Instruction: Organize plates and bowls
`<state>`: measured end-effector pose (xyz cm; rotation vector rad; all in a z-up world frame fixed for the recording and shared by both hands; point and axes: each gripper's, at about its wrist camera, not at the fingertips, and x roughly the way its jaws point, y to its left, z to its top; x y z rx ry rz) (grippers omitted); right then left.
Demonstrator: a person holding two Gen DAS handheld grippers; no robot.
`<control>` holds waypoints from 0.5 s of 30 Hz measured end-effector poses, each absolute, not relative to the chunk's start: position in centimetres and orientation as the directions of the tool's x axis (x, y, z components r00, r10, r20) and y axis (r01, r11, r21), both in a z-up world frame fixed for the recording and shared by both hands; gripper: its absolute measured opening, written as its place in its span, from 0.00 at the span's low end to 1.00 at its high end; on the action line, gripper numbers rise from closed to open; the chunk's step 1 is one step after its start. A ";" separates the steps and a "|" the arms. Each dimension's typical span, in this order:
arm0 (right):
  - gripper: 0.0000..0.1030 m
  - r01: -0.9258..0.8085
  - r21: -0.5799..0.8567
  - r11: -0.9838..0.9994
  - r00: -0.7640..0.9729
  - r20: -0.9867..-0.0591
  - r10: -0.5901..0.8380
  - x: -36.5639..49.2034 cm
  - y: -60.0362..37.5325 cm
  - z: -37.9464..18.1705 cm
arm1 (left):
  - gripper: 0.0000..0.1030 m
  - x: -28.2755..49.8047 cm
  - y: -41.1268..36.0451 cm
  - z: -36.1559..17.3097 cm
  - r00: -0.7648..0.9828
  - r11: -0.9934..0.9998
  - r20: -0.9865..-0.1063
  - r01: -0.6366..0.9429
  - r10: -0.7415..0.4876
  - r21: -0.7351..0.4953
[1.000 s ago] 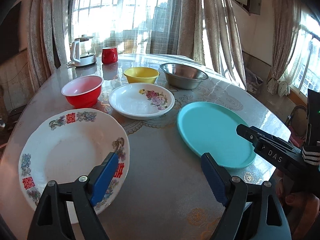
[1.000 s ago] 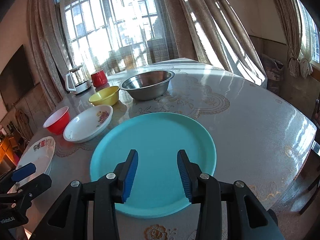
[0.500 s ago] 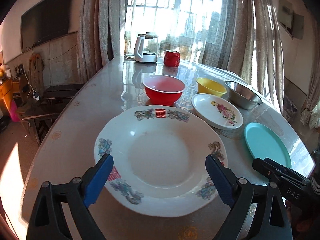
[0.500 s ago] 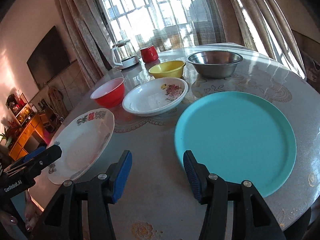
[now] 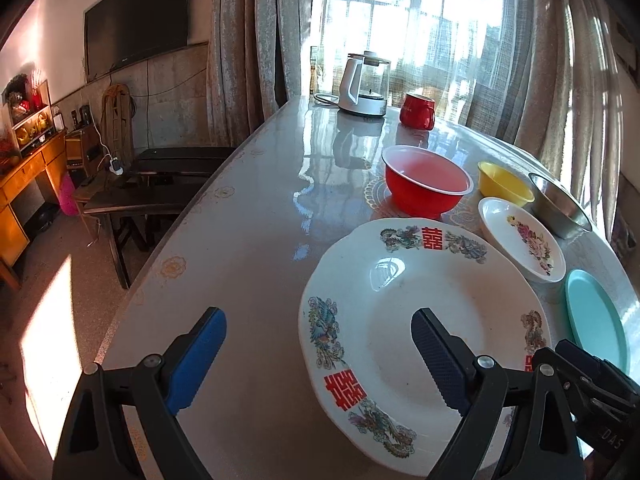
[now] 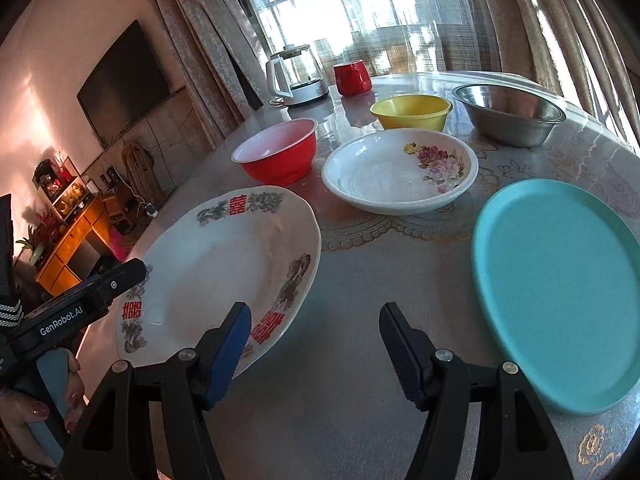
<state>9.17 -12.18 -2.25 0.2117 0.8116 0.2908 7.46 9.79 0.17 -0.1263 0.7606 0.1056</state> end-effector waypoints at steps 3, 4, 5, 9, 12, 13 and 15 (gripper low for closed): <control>0.66 -0.180 0.301 0.937 0.642 -0.686 0.344 9.9 -11.4 -2.5 | 0.92 7.9 10.1 -0.2 0.714 0.986 -0.699 -0.142 0.043 -0.085; 0.66 -0.180 0.304 0.936 0.640 -0.686 0.346 10.1 -11.2 -2.6 | 0.92 8.0 10.2 -0.3 0.712 0.986 -0.701 -0.142 0.042 -0.086; 0.66 -0.182 0.307 0.934 0.640 -0.685 0.350 10.3 -11.0 -2.6 | 0.92 8.2 10.2 -0.4 0.709 0.986 -0.703 -0.143 0.044 -0.083; 0.66 -0.187 0.317 0.930 0.629 -0.688 0.361 11.2 -10.3 -3.2 | 0.92 8.7 10.4 -0.9 0.704 0.986 -0.709 -0.139 0.037 -0.087; 0.66 -0.192 0.333 0.923 0.622 -0.686 0.377 11.7 -9.9 -3.6 | 0.92 8.9 10.4 -1.1 0.711 0.987 -0.703 -0.124 0.018 -0.100; 0.66 -0.196 0.334 0.922 0.625 -0.682 0.380 11.8 -9.8 -3.6 | 0.91 8.9 10.3 -1.1 0.711 0.988 -0.703 -0.122 0.019 -0.098; 0.66 -0.202 0.323 0.924 0.634 -0.676 0.375 11.9 -9.6 -3.7 | 0.91 9.1 10.2 -1.2 0.713 0.989 -0.701 -0.110 0.006 -0.103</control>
